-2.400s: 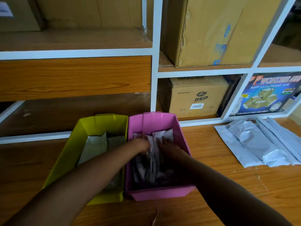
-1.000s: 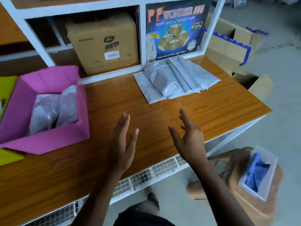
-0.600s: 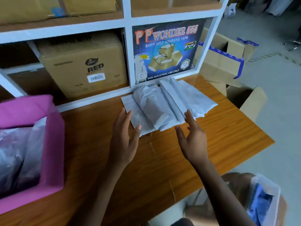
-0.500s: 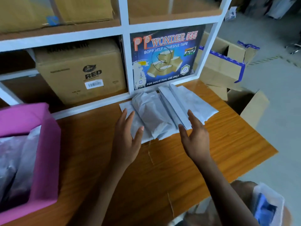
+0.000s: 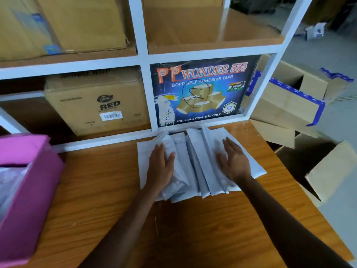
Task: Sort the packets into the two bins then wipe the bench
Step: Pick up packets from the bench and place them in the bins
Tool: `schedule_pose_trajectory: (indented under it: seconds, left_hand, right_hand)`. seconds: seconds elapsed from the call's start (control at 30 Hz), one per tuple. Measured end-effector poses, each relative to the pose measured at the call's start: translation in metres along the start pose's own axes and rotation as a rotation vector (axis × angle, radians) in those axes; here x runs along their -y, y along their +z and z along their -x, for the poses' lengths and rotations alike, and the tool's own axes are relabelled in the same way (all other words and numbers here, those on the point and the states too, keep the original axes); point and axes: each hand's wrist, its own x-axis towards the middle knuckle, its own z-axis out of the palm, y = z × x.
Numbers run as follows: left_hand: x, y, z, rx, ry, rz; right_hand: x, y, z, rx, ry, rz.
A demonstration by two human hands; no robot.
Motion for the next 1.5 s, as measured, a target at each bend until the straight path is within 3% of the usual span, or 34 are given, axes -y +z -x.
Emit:
schedule_pose_trajectory:
  seconds: [0.13, 0.67, 0.83, 1.07, 1.5]
  left_hand:
    - [0.0, 0.017, 0.006, 0.112, -0.075, -0.103]
    - [0.015, 0.031, 0.008, -0.063, 0.034, 0.064]
    - [0.01, -0.004, 0.008, -0.165, 0.118, 0.264]
    - [0.018, -0.071, 0.01, -0.171, 0.376, 0.261]
    - [0.068, -0.186, 0.14, -0.138, 0.583, 0.11]
  right_hand:
    - [-0.004, 0.035, 0.001, 0.181, 0.012, 0.0]
    - [0.006, 0.046, 0.005, 0.17, 0.048, 0.145]
    - [0.035, 0.021, 0.01, -0.038, 0.111, 0.043]
    - [0.114, -0.002, 0.051, -0.316, 0.084, -0.075]
    - [0.279, 0.016, 0.197, -0.449, 0.009, -0.286]
